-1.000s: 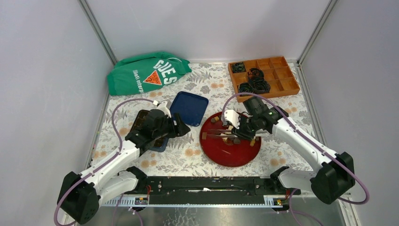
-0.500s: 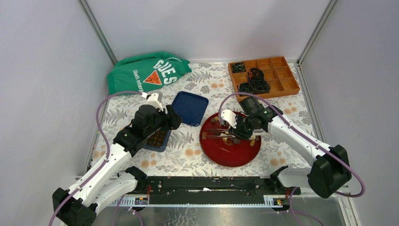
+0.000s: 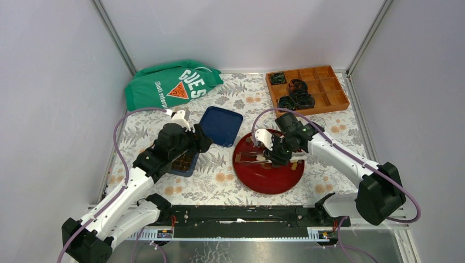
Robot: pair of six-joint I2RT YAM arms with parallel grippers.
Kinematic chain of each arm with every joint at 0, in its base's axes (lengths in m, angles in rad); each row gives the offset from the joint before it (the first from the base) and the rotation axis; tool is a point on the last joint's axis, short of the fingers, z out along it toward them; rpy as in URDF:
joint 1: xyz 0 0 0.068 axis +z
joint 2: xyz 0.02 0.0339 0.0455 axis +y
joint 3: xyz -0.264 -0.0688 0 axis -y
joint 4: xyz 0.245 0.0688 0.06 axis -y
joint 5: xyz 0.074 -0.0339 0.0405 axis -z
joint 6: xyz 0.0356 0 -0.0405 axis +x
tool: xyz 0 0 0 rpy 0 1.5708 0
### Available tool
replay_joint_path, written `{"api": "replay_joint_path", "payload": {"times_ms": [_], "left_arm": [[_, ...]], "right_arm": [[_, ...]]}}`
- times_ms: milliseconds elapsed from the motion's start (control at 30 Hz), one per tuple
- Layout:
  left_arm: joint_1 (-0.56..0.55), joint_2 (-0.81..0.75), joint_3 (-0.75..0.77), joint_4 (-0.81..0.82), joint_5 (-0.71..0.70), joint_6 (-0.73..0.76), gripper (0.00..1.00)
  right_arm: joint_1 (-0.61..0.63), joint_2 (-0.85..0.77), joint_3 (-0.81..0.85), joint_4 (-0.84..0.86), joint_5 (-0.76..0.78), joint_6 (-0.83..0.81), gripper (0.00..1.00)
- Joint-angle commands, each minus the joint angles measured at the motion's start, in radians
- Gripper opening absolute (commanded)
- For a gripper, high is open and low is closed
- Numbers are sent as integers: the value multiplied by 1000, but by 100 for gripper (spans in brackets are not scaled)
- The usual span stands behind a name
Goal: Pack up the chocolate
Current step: Pick up the fake chocolate from the plate.
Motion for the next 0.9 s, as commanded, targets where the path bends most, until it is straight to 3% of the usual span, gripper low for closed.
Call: {"api": "replay_joint_path", "payload": {"times_ms": [0, 300, 400, 600, 867], "left_arm": [[5, -5, -9, 4, -4, 16, 73], [5, 16, -19, -6, -28, 16, 73], [5, 38, -14, -31, -67, 1, 72], [23, 138, 60, -156, -192, 10, 65], [83, 322, 137, -225, -218, 73, 43]], "right_arm": [[25, 11, 34, 29, -31, 15, 49], [50, 52, 54, 61, 15, 36, 47], [51, 41, 54, 62, 16, 36, 39], [49, -32, 38, 48, 9, 49, 14], [-18, -129, -15, 43, -89, 74, 7]]}}
